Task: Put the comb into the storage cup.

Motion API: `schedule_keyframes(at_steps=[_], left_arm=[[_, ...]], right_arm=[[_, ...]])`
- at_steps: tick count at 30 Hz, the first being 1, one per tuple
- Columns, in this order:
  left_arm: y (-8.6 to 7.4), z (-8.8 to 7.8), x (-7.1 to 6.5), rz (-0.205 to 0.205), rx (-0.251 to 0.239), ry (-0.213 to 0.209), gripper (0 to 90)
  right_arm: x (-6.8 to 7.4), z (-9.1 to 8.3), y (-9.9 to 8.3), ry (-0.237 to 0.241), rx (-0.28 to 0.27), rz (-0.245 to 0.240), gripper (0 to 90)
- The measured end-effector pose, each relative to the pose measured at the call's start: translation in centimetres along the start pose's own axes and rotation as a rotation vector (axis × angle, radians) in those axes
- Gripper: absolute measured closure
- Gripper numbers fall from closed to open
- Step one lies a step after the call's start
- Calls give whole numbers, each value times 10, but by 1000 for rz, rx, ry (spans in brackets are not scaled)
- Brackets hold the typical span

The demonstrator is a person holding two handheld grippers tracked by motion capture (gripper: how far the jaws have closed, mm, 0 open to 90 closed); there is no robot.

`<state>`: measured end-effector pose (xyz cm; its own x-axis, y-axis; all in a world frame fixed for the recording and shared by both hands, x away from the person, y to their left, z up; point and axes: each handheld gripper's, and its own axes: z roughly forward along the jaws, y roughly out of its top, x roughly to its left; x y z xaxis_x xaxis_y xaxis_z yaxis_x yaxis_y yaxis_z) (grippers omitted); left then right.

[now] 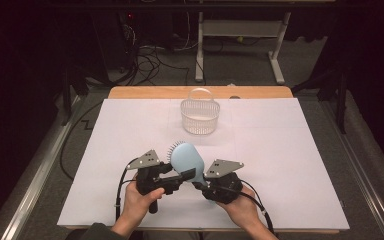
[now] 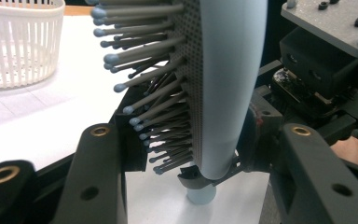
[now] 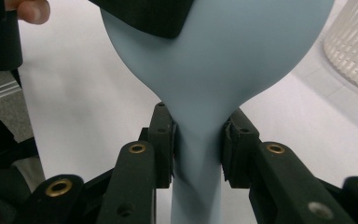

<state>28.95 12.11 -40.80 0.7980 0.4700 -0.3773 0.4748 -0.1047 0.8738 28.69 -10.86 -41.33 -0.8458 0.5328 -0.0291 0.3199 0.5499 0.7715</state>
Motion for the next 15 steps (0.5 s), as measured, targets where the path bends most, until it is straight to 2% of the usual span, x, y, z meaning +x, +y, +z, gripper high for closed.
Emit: schedule_keyframes(at_steps=[10, 15], left_arm=[[1, -2, -2, 11, -4, -3, 532], [1, -2, -1, 17, -2, 8, 533]], right_arm=[[-3, -1, 0, 40, -20, 28, 689], [-6, -3, -1, 67, -42, 57, 647]])
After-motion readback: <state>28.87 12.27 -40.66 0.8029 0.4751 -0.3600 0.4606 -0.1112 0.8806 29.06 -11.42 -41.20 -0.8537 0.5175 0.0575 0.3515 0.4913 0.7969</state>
